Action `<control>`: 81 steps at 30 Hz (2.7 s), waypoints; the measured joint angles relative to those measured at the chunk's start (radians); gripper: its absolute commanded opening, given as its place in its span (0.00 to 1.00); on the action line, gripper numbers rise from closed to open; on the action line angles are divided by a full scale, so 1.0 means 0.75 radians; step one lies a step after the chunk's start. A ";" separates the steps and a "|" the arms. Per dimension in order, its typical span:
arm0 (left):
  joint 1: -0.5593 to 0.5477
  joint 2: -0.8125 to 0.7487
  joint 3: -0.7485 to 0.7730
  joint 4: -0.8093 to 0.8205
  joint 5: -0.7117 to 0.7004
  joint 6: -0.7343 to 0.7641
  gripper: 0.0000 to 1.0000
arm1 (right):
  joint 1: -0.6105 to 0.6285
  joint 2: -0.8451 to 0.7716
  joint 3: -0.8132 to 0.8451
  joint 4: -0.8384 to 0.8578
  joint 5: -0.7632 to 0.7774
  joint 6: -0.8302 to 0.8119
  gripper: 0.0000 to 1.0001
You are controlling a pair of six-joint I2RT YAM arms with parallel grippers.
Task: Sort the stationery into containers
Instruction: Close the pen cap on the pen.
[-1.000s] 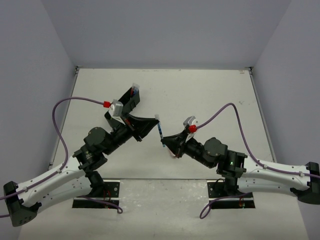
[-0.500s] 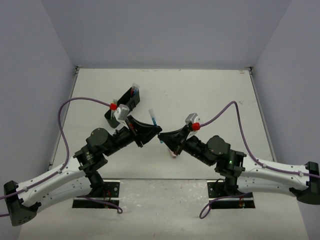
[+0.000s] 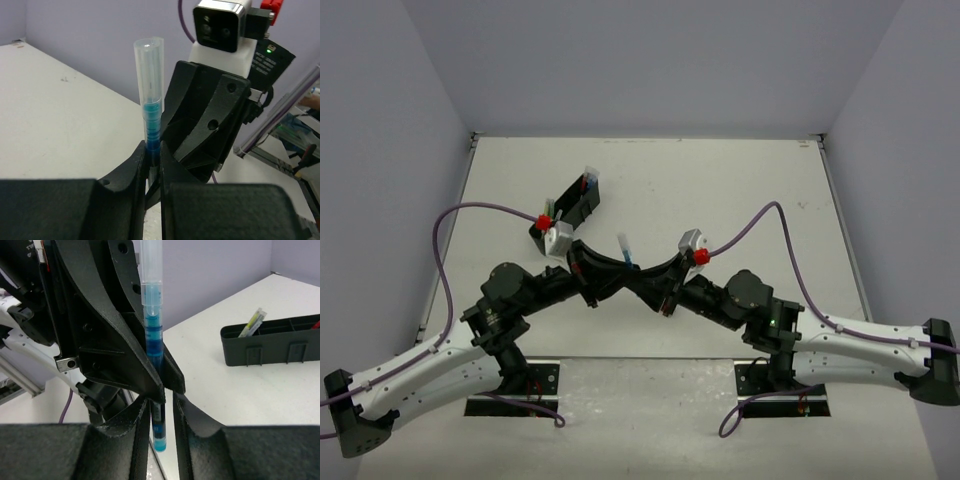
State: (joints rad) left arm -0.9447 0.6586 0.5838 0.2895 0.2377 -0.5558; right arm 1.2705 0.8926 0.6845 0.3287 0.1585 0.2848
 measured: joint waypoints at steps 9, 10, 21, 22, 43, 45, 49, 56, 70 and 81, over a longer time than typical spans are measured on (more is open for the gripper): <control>0.003 0.014 0.000 0.102 0.160 0.037 0.19 | -0.008 0.017 0.024 -0.008 -0.157 0.010 0.00; 0.003 0.016 0.000 0.108 0.168 0.038 0.40 | -0.010 0.013 0.025 -0.009 -0.169 0.010 0.00; -0.001 0.070 0.186 -0.089 0.120 0.132 0.88 | -0.044 -0.114 -0.039 0.003 -0.241 0.012 0.00; -0.001 0.070 0.211 -0.107 0.111 0.139 0.86 | -0.047 -0.128 -0.054 0.002 -0.245 0.012 0.00; -0.002 0.113 0.329 -0.098 0.245 0.197 0.11 | -0.065 -0.164 -0.098 -0.045 -0.514 -0.019 0.00; -0.004 0.111 0.319 -0.064 0.286 0.194 0.01 | -0.070 -0.171 -0.098 -0.058 -0.507 -0.019 0.00; -0.007 0.110 0.270 0.030 0.333 0.171 0.00 | -0.070 -0.195 -0.096 -0.085 -0.507 -0.023 0.00; 0.000 0.107 0.146 0.252 0.341 0.107 0.00 | -0.068 -0.181 -0.004 -0.264 -0.494 -0.046 0.00; 0.007 0.206 0.097 0.462 0.162 -0.116 0.00 | -0.065 -0.081 0.262 -0.601 -0.320 -0.156 0.00; -0.065 0.250 -0.055 0.729 -0.102 -0.202 0.00 | -0.127 -0.004 0.427 -0.844 -0.312 -0.098 0.00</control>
State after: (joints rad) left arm -0.9931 0.8460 0.5429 0.8364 0.1611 -0.7071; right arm 1.1755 0.8899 1.0046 -0.3044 -0.0757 0.2109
